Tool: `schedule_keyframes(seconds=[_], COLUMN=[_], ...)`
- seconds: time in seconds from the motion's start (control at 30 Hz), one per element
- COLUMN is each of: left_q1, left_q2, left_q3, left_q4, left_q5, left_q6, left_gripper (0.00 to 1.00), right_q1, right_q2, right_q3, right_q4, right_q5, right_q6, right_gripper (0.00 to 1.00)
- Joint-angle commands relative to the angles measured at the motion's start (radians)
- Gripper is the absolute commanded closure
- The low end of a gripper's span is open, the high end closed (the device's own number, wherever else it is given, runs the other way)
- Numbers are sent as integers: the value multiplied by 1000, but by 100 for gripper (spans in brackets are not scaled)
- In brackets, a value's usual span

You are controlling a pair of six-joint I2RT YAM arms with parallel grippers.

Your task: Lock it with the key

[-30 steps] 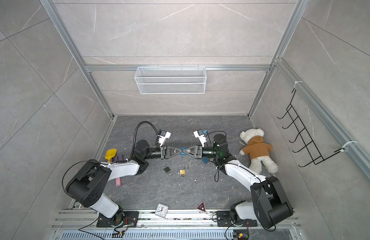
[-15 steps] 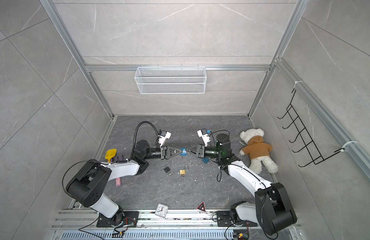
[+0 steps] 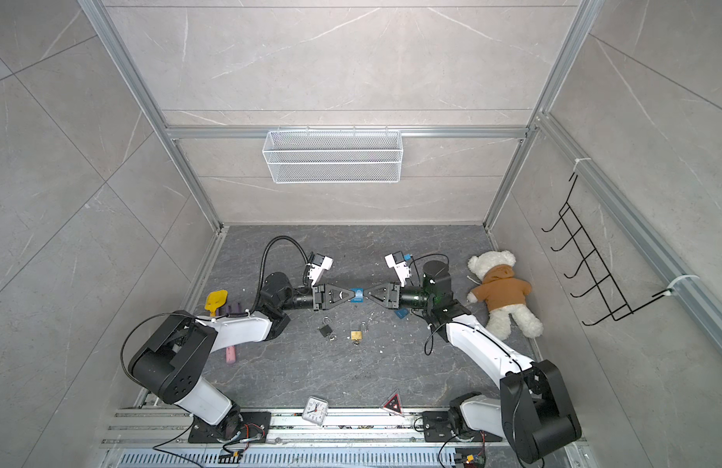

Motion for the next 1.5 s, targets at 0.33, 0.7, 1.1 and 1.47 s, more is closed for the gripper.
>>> schedule_keyframes(seconds=[0.33,0.7,1.1,1.47], left_q1=[10,29,58,47], left_q2=[1,37,49,55], left_q3=[14,5,-4,27], left_q4=[128,231,282,95], left_q5=[8,13,34,27], left_q6=[-19,-91,-142,-46], left_gripper=[100,100,100,100], right_q1=[-5,-23,-84,-162], right_q2=[-39,-32,-20,-53], right_q3=[-8,-34,-105,-117], right_q4=[3,67,283,91], right_q5=[-20,-39,-73,42], right_q6=[-4,3,86,44], right_gripper=[91,100,100,100])
